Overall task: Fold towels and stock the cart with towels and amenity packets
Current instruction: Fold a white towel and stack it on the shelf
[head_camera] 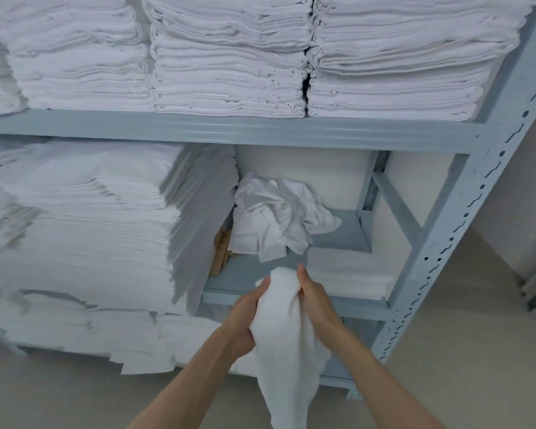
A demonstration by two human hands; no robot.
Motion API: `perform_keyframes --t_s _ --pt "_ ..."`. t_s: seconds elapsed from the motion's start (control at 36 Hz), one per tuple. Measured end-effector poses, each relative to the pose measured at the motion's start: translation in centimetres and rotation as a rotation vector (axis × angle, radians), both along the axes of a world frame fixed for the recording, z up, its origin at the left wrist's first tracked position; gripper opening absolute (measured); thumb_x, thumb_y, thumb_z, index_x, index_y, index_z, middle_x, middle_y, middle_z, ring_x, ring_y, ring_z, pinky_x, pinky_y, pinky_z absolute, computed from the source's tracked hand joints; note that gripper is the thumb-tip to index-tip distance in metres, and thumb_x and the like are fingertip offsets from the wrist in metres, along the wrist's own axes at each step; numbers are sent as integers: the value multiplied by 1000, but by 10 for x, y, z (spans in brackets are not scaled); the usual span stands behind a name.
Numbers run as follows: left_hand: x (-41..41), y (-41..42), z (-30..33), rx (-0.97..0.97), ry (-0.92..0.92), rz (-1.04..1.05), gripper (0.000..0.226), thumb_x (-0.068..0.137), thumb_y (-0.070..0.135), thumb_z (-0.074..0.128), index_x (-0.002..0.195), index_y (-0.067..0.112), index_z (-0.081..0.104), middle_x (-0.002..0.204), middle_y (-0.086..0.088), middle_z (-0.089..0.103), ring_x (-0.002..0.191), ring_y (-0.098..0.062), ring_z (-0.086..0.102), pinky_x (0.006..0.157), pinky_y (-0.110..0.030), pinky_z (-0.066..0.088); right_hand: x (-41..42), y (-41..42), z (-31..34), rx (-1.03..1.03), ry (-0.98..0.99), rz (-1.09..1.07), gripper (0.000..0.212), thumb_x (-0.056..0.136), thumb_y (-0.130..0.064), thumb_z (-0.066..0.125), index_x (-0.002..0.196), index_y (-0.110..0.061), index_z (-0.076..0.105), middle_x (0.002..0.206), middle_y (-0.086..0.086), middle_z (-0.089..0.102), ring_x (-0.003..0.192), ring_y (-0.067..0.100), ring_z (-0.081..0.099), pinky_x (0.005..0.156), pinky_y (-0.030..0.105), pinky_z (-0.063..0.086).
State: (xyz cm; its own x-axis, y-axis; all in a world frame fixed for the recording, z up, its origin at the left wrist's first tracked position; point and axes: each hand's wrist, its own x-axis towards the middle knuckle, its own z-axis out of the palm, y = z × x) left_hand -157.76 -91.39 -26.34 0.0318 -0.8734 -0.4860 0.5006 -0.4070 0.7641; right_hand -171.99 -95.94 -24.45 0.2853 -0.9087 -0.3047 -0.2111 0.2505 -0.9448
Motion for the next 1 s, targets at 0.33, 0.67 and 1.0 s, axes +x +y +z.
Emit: perform_keyframes --t_s 0.33,0.67,1.0 --pt "-7 -1 0 -66 -202 -13 37 96 43 60 113 12 71 100 -11 77 93 -30 74 82 -40 59 -18 25 -13 268 -625 -153 57 100 -52 42 127 -7 64 125 14 68 117 29 65 103 42 47" --pt "-3 -6 0 -63 -714 -37 29 97 39 56 81 15 56 78 -10 50 72 -19 47 68 -33 36 -23 23 -19 288 -752 -117 51 104 -39 34 123 -5 66 123 14 69 111 27 67 97 40 46" --pt "-13 -2 4 82 -329 -147 33 89 30 74 92 -3 73 88 -13 77 73 -22 69 65 -30 53 -36 12 -24 -60 -148 -151 22 97 -8 55 96 -17 76 95 -2 77 91 15 72 75 25 57"
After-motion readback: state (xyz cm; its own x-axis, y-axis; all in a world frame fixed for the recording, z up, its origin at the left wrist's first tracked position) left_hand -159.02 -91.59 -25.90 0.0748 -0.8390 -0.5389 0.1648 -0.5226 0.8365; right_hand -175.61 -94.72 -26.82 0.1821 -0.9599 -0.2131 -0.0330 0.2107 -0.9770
